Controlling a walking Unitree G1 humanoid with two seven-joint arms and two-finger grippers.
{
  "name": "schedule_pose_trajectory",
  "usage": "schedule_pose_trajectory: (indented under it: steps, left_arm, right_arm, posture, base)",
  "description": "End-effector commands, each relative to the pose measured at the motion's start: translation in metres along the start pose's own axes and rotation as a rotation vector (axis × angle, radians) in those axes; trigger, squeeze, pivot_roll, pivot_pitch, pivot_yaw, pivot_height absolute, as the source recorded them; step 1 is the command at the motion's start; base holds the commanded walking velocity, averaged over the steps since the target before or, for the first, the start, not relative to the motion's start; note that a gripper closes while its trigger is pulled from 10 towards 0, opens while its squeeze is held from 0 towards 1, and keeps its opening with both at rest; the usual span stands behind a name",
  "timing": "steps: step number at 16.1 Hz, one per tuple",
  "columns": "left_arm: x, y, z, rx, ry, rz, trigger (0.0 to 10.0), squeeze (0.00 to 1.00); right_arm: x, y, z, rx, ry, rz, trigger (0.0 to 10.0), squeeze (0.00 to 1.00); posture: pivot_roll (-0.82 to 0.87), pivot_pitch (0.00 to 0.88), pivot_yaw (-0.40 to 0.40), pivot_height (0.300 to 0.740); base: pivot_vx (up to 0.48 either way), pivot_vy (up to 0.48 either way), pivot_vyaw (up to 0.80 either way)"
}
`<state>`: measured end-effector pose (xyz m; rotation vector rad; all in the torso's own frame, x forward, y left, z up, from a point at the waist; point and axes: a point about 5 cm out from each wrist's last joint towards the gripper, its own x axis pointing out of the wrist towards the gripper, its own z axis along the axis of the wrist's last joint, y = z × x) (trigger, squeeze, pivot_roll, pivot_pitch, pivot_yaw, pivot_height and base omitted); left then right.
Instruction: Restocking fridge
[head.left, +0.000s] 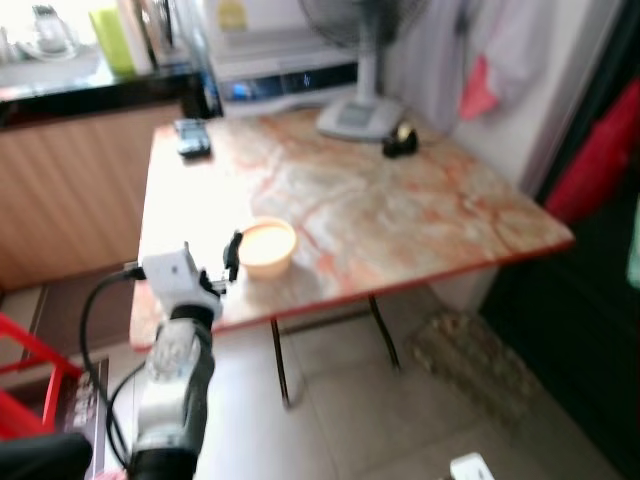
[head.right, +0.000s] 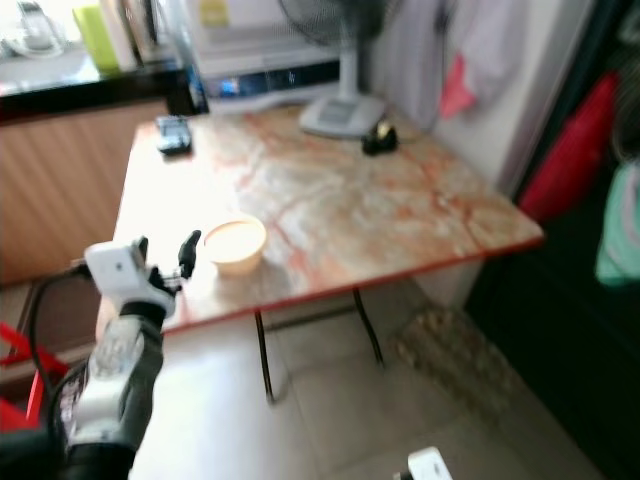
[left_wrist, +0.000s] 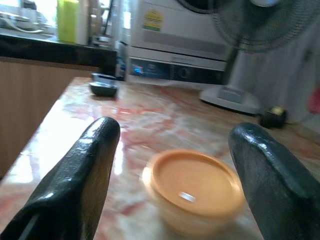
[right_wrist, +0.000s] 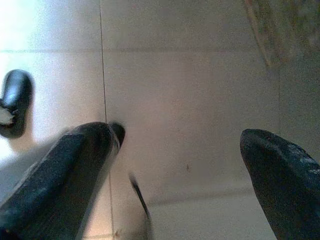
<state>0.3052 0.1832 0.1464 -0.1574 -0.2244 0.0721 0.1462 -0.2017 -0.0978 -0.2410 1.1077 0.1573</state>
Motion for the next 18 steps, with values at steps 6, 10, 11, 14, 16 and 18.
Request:
schedule_pose_trajectory:
  steps: [6,10,11,14,16,18]
  left_arm:
    - [0.001,0.007,0.002,0.007,0.011,0.017,10.0,0.0]
    - [0.002,0.009,0.0,-0.038,0.032,0.038,10.0,0.0]
    - [0.002,0.013,-0.002,-0.12,0.048,0.074,10.0,0.0]
    - [0.003,0.015,-0.005,-0.204,0.074,0.082,10.0,0.0]
    - [0.004,0.015,-0.01,-0.307,0.101,0.088,10.0,0.0]
    - [0.002,0.023,-0.011,-0.339,0.095,0.139,10.0,0.0]
  right_arm:
    - [0.002,0.009,0.009,-0.008,-0.022,0.029,10.0,0.0]
    - [0.002,0.009,0.009,-0.006,-0.022,0.029,10.0,0.0]
    - [0.002,0.009,0.009,-0.003,-0.021,0.028,10.0,0.0]
    - [0.002,0.009,0.009,-0.003,-0.02,0.027,10.0,0.0]
    - [0.002,0.008,0.009,-0.004,-0.022,0.027,10.0,0.0]
    - [0.002,0.008,0.01,-0.002,-0.023,0.025,10.0,0.0]
  posture:
    - [-0.02,0.0,-0.004,0.74]
    - [-0.02,0.0,-0.006,0.74]
    - [-0.02,0.0,-0.009,0.74]
    - [-0.02,0.0,-0.013,0.74]
    - [-0.02,0.0,-0.014,0.74]
    - [-0.02,0.0,-0.014,0.74]
  base:
    - [0.305,0.0,0.0]
    - [0.145,0.0,0.0]
    - [0.0,0.0,0.0]
    - [0.0,0.0,0.0]
    - [0.0,0.0,0.0]
    - [0.0,0.0,0.0]
